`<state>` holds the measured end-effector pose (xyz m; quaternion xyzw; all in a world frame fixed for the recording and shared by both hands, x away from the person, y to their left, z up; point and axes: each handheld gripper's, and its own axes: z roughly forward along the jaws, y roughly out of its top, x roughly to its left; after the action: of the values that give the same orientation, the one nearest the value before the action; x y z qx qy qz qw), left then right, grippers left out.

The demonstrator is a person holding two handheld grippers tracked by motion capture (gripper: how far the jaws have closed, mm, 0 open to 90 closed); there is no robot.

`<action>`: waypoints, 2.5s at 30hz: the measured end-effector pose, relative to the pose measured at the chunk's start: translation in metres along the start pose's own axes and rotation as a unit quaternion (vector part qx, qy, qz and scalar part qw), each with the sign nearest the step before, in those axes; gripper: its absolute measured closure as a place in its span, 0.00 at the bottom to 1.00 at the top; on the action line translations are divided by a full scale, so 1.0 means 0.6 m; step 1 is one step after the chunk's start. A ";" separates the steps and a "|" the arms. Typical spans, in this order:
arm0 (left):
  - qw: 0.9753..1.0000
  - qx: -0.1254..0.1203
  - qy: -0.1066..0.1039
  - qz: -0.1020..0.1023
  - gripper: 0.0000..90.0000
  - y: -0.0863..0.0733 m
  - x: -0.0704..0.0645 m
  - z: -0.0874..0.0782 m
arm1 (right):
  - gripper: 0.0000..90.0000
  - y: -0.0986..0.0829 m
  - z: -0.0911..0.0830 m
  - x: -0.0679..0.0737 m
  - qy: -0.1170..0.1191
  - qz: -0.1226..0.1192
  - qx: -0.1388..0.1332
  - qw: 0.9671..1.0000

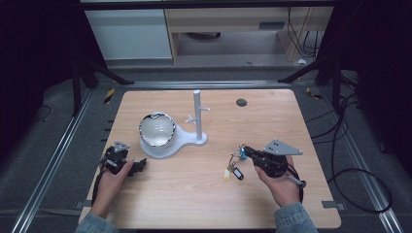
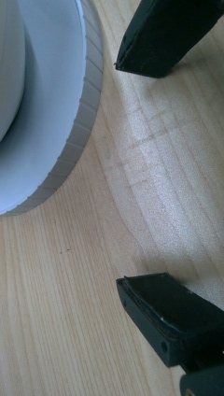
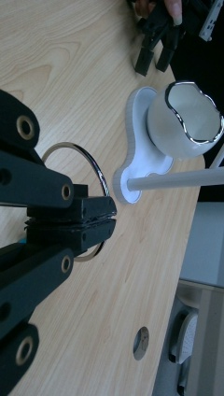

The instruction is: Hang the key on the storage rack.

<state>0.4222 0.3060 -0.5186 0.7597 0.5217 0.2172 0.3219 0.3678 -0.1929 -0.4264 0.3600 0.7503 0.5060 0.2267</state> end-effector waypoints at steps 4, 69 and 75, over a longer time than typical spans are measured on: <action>1.000 0.000 0.000 -0.001 0.00 0.000 0.000 0.000 | 0.99 0.004 -0.002 -0.002 -0.003 0.000 -0.001 1.000; 1.000 0.000 0.000 0.000 0.00 0.000 0.000 0.000 | 0.99 0.106 0.002 -0.002 0.005 -0.026 -0.030 0.999; 1.000 0.000 0.000 0.001 0.00 0.000 0.000 0.000 | 0.99 0.117 0.003 -0.003 0.004 -0.033 -0.030 0.999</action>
<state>0.4221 0.3060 -0.5186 0.7601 0.5210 0.2171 0.3219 0.3917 -0.1771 -0.3625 0.3265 0.7469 0.5220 0.2510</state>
